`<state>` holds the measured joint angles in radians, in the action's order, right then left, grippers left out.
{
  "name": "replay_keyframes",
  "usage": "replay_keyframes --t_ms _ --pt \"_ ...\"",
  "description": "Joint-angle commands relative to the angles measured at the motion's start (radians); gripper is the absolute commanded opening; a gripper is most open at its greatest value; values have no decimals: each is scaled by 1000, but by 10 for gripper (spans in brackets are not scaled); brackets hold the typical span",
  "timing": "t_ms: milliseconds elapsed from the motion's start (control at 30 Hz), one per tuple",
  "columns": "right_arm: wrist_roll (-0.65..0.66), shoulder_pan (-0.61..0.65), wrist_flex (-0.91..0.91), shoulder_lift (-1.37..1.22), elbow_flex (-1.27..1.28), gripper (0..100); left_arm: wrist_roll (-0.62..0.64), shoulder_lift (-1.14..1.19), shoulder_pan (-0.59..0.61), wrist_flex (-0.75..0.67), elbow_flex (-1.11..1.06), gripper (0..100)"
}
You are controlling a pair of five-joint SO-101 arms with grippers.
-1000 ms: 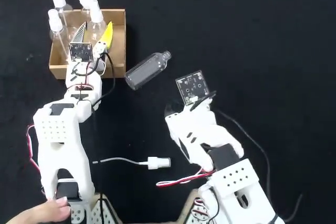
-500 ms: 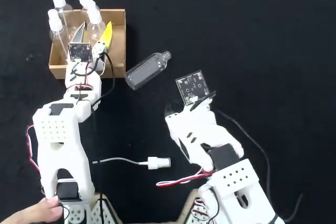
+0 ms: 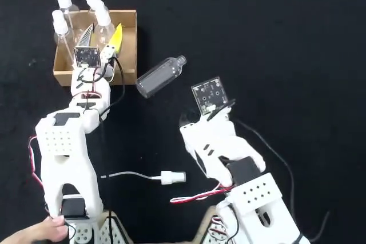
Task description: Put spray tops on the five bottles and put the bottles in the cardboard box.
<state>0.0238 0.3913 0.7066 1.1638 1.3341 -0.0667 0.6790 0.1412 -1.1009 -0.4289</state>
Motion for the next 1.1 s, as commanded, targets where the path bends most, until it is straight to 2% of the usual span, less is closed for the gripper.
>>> replay_keyframes --t_ms 0,367,500,567,767,1067 --pt "6 6 -17 13 -5 77 -5 -17 30 69 12 273" --pt "6 6 -17 13 -5 77 -5 -17 24 66 13 280" --pt "8 6 -17 13 -5 77 -5 -17 24 68 5 379" --pt "8 6 -17 13 -5 77 -2 -17 24 68 5 398" --pt "8 6 -17 13 -5 77 -3 -17 30 61 4 338" --pt "8 6 -17 13 -5 77 -5 -97 31 68 -45 333"
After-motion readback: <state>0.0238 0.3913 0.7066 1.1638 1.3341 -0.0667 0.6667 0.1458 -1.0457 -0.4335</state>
